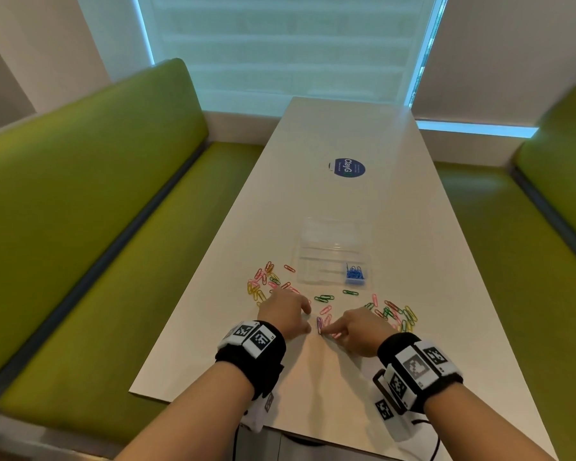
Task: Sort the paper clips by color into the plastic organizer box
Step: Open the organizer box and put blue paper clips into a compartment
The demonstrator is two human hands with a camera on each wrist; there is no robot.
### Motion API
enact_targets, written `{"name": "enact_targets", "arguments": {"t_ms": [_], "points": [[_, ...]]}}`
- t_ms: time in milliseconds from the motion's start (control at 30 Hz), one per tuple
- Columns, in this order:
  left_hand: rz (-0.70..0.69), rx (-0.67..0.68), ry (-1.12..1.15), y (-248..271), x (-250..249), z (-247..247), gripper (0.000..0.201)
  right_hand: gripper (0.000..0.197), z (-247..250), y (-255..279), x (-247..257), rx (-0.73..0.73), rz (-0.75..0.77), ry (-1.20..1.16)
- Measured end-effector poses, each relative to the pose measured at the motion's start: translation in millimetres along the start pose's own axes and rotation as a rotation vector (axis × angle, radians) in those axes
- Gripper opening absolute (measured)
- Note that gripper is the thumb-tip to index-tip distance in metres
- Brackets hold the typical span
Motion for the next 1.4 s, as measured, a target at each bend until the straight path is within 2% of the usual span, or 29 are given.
{"name": "enact_targets", "arguments": {"t_ms": [233, 400, 633, 733, 833, 1000, 1400], "points": [[-0.032, 0.042, 0.014, -1.1, -14.6, -8.0, 0.045, 0.037, 3.8, -1.3, -0.8, -0.032, -0.016, -0.023], [-0.049, 0.009, 0.015, -1.3, -17.9, -12.1, 0.035, 0.036, -0.4, -1.6, -1.2, -0.018, -0.009, 0.000], [-0.028, -0.016, 0.024, -3.3, -9.0, -6.9, 0.034, 0.038, -3.4, -2.3, -18.4, -0.001, -0.076, -0.009], [-0.002, -0.006, 0.031, -5.3, -5.2, -7.1, 0.029, 0.033, 0.5, -3.8, -17.9, -0.035, -0.098, -0.020], [0.008, -0.014, 0.020, -5.6, -6.3, -6.1, 0.034, 0.033, 6.1, -5.9, -9.6, -0.104, -0.092, -0.021], [-0.018, -0.035, 0.008, -4.3, -5.0, -0.2, 0.030, 0.034, 4.4, -11.6, 3.8, -0.124, -0.080, -0.015], [-0.031, 0.075, 0.045, -0.2, -2.9, 2.3, 0.024, 0.031, 5.9, -19.2, 7.1, -0.160, -0.102, -0.046]]}}
Point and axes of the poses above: each hand's wrist, its own y-axis away from the middle knuckle, its own z-axis out of the back of the hand, x = y × z, the point moved 7 cm from there along -y, towards the middle knuckle, and after that the axes turned 12 degrees about y, right-handed, at the moved point
